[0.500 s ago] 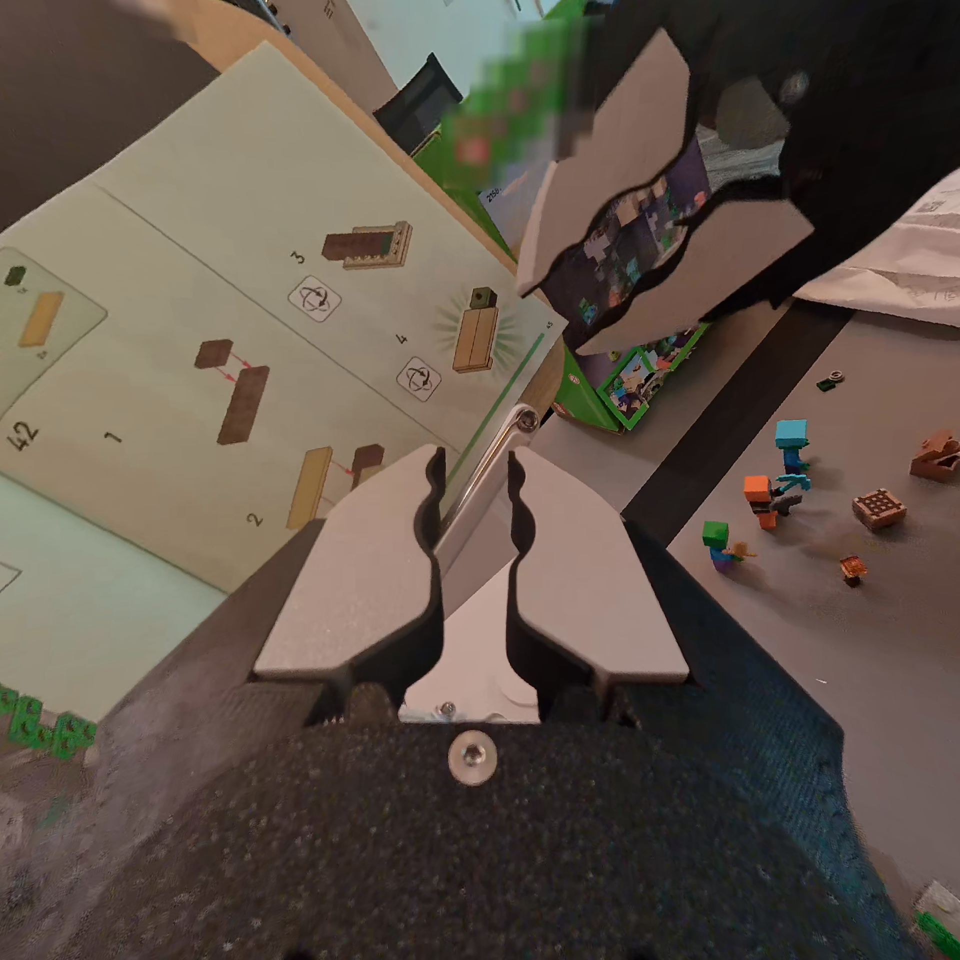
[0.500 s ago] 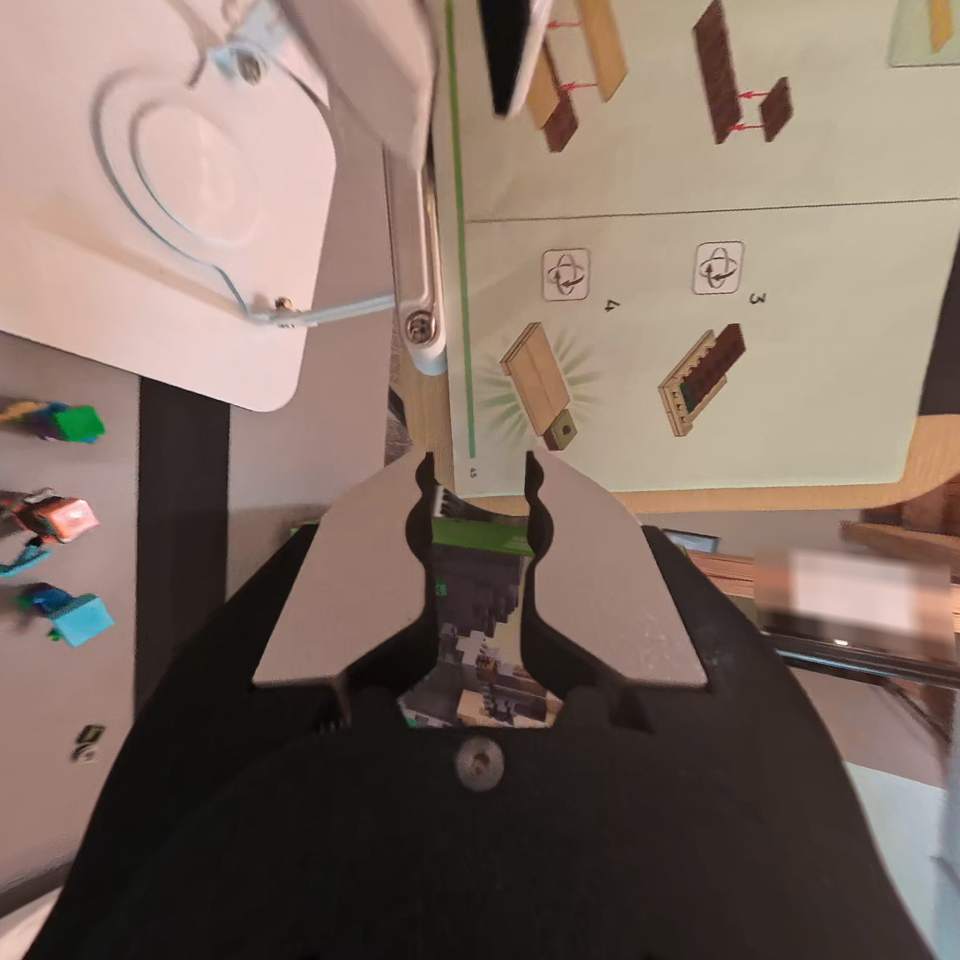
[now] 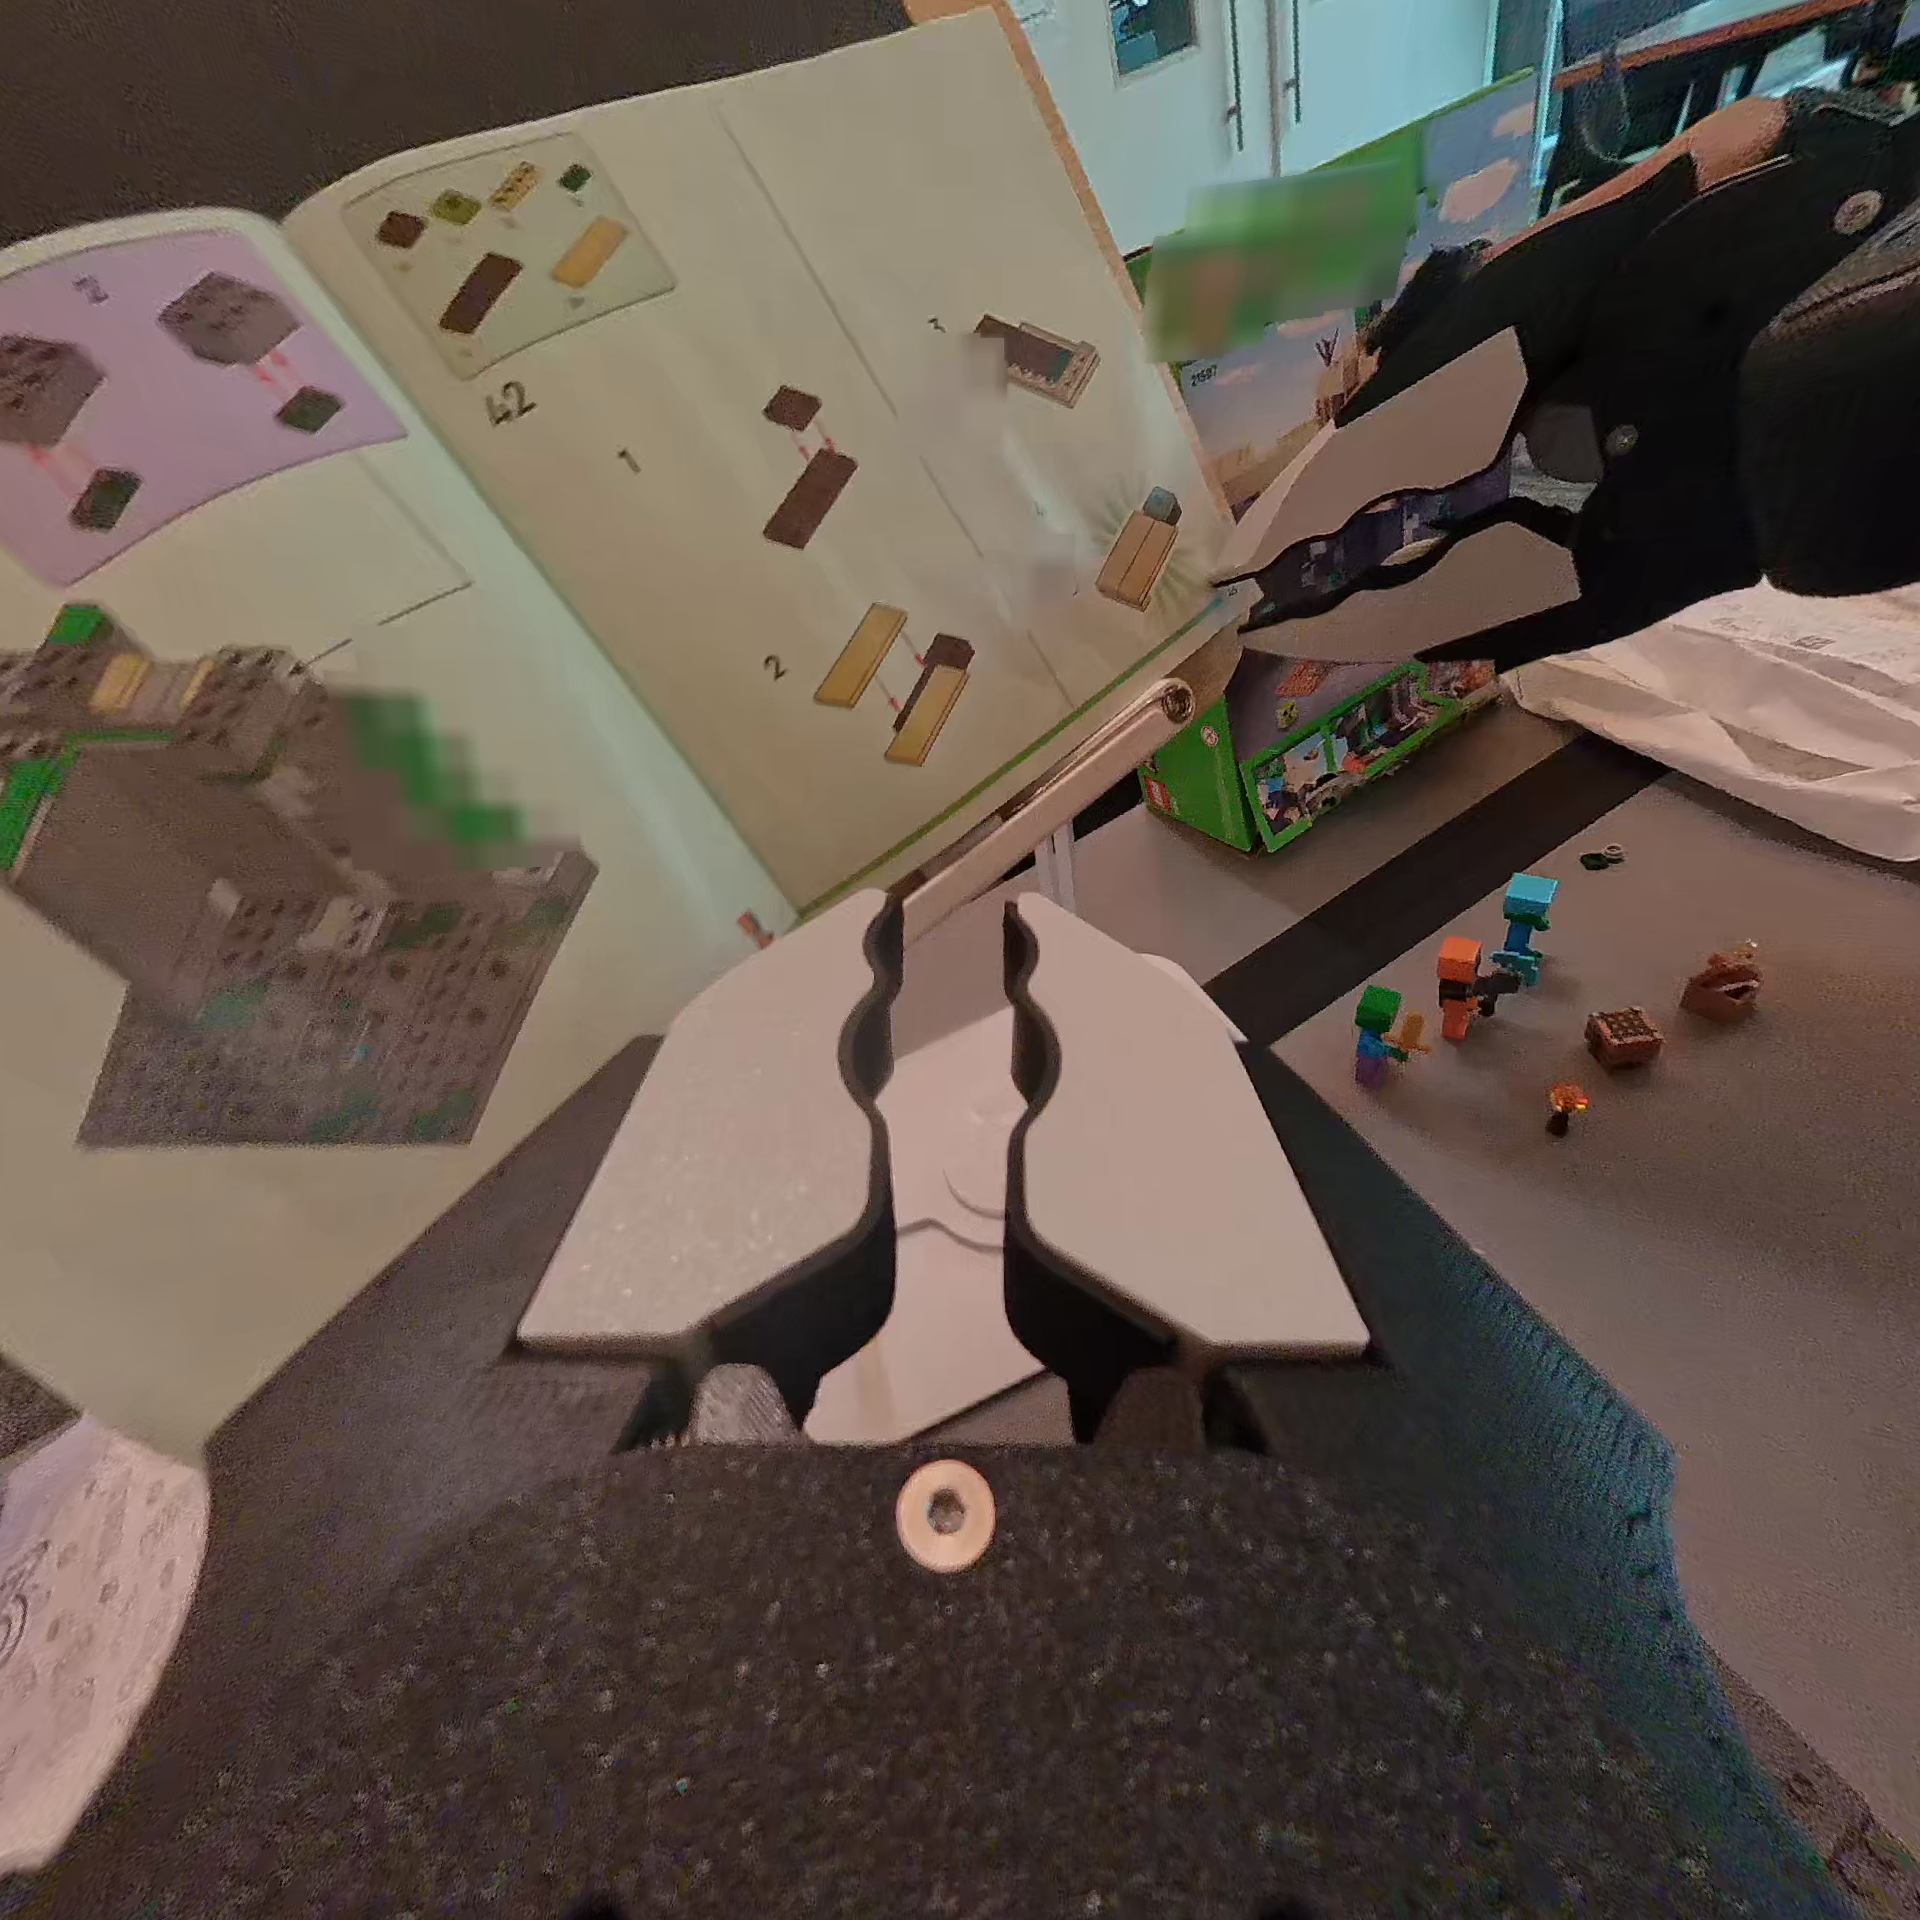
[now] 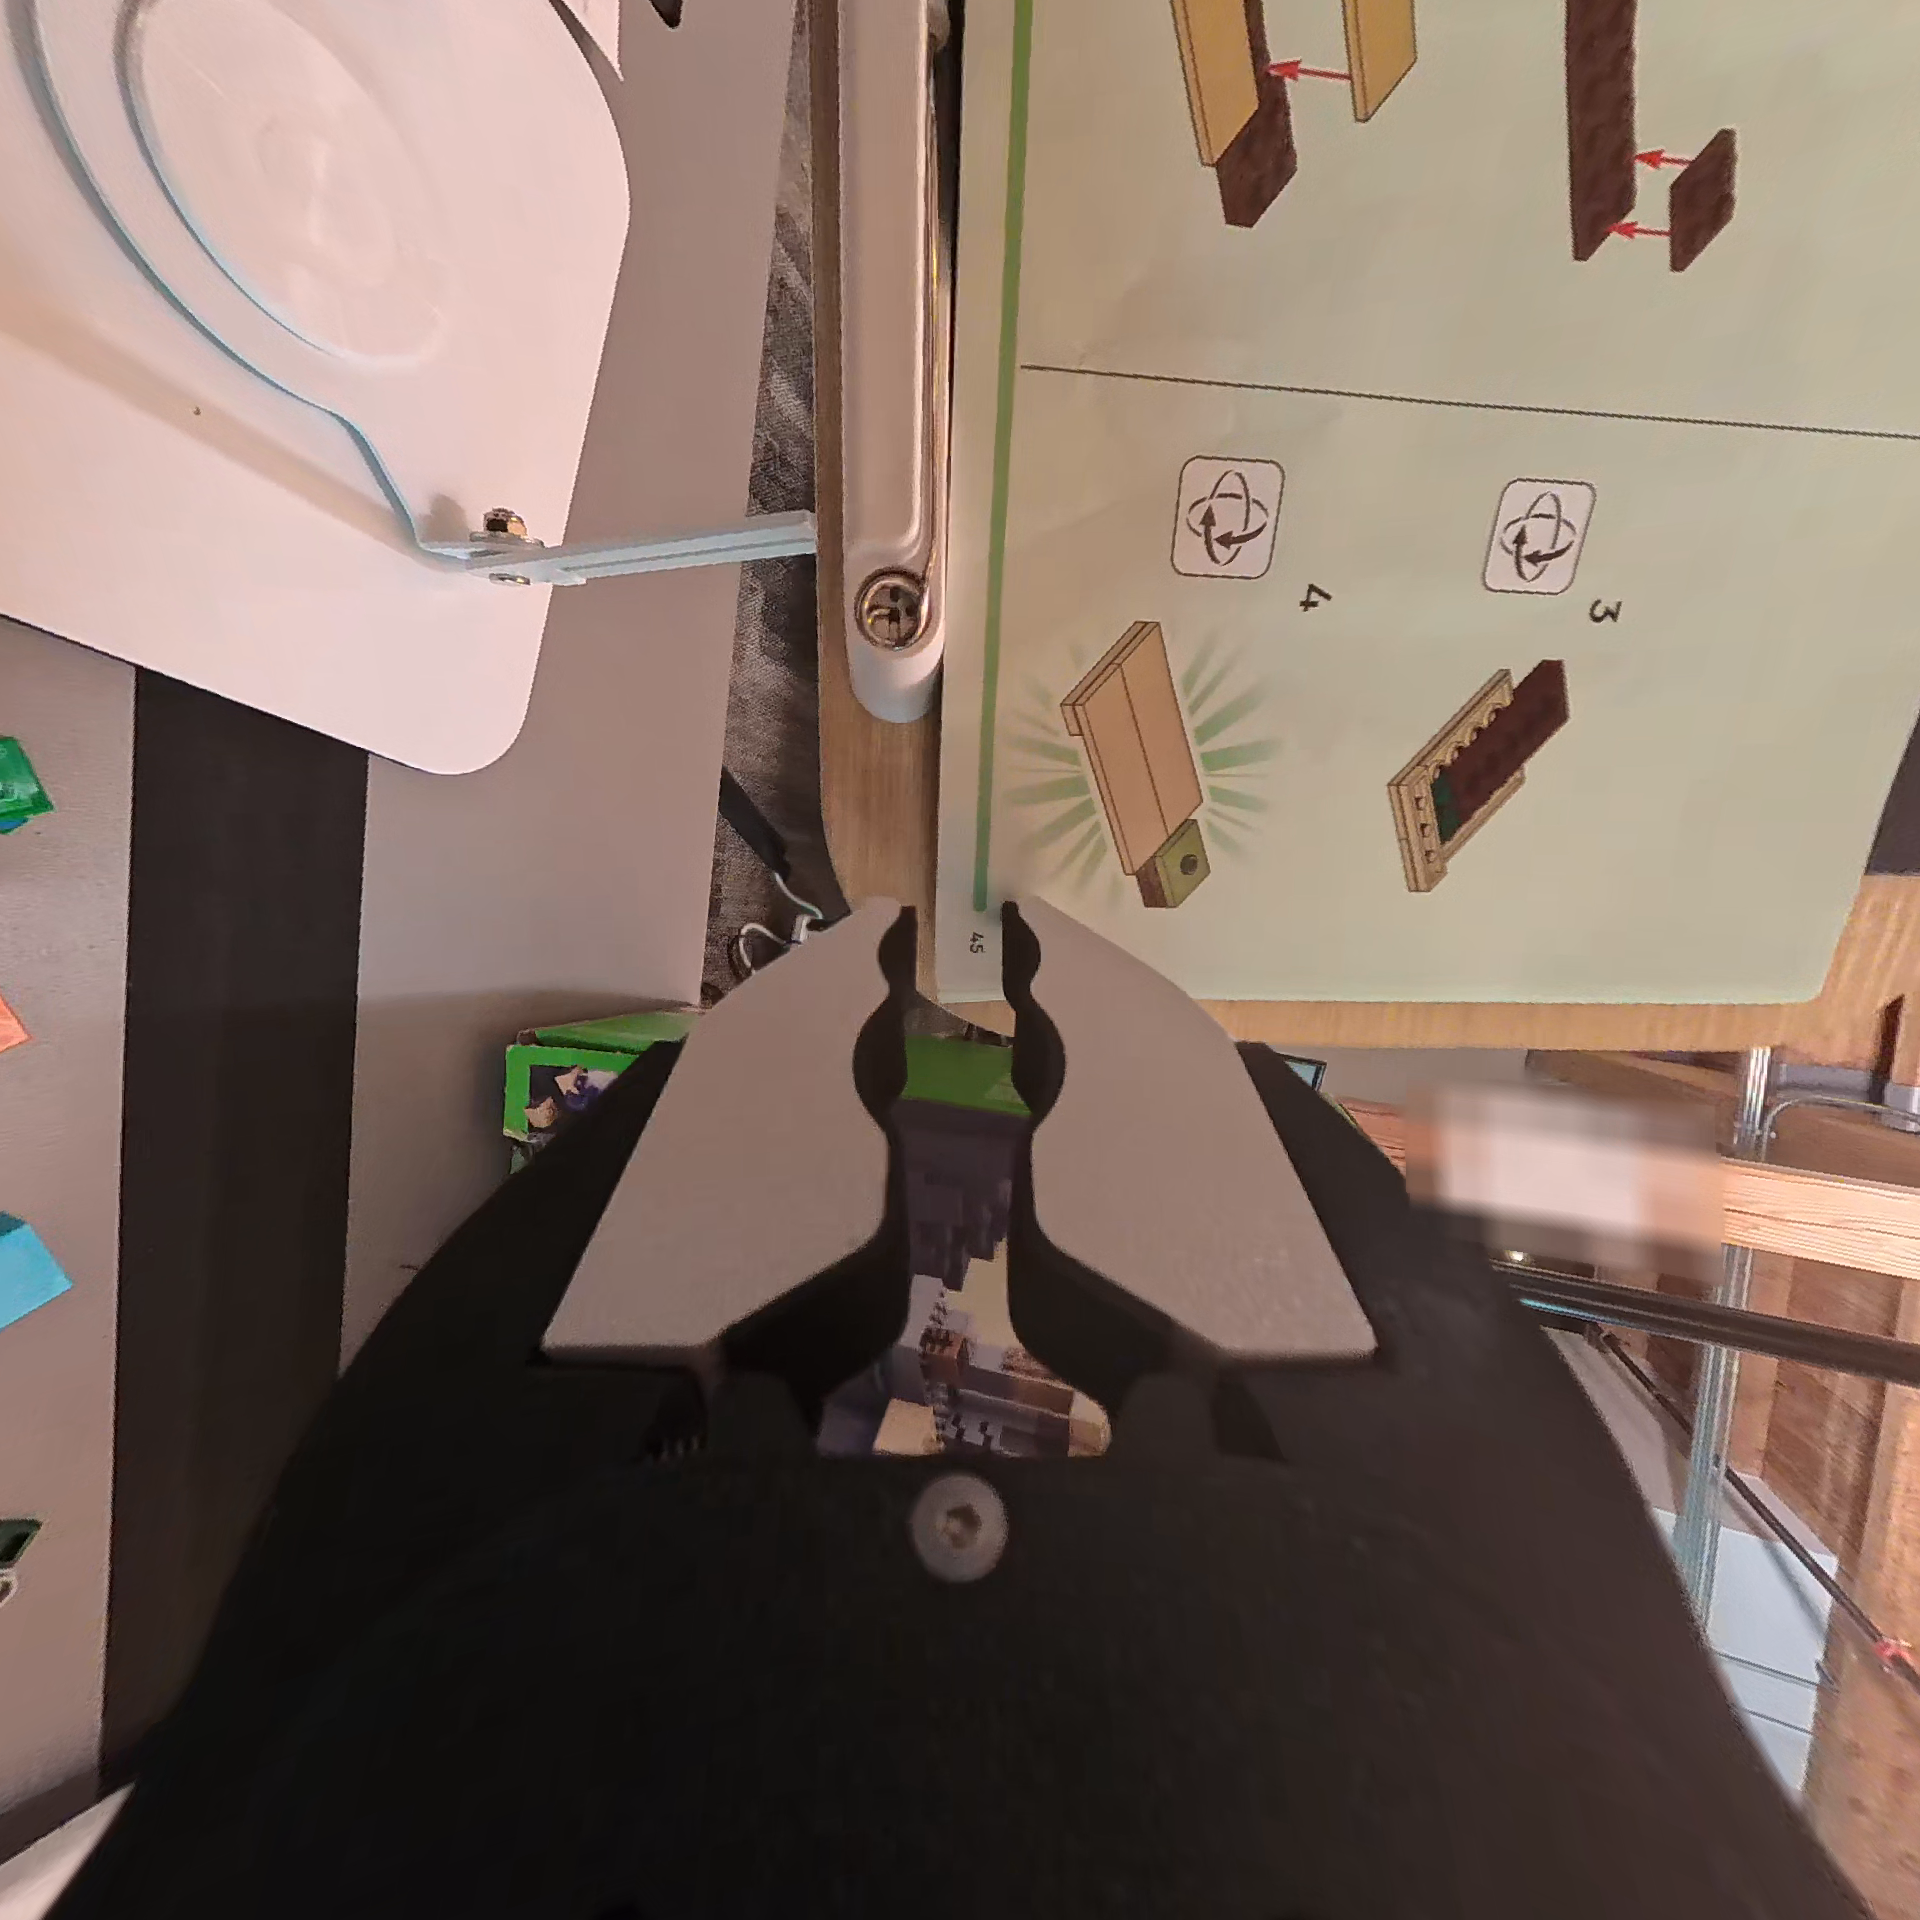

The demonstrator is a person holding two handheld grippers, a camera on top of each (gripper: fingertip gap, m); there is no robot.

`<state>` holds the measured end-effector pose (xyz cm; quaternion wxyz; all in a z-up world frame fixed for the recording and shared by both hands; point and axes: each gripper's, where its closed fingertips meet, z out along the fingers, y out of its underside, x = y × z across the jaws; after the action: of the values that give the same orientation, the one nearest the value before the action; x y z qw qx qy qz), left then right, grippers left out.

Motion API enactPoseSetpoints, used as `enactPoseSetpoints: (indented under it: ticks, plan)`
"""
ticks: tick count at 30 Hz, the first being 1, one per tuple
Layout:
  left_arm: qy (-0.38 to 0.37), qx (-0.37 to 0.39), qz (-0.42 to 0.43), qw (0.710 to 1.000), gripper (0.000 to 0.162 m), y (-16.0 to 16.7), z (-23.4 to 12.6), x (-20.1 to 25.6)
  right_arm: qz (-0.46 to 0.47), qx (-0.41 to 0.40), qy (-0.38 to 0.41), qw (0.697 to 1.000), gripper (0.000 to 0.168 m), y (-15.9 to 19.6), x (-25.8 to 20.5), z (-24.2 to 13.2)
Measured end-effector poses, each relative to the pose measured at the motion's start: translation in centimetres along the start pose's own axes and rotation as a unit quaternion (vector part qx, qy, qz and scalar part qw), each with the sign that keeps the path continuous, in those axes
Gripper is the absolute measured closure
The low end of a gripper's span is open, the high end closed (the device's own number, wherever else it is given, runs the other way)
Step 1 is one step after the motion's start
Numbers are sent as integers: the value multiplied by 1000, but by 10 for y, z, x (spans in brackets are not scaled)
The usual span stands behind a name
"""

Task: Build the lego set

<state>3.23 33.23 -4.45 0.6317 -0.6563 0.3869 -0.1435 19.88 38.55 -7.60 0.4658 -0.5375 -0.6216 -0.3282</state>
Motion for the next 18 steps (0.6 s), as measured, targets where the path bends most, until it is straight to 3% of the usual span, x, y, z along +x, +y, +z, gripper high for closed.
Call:
enactPoseSetpoints:
  ticks: [7,16,18]
  plan:
    - [-19,-4,-35,999,144,23,-43,-20,-15,-3,-9,1000,168,-3,3,1]
    - [-40,-12,-52,998,145,46,-68,-39,-19,-15,-5,1000,168,-4,9,0]
    - [-40,-11,-52,998,145,47,-69,-41,-15,-14,3,1000,151,-3,9,0]
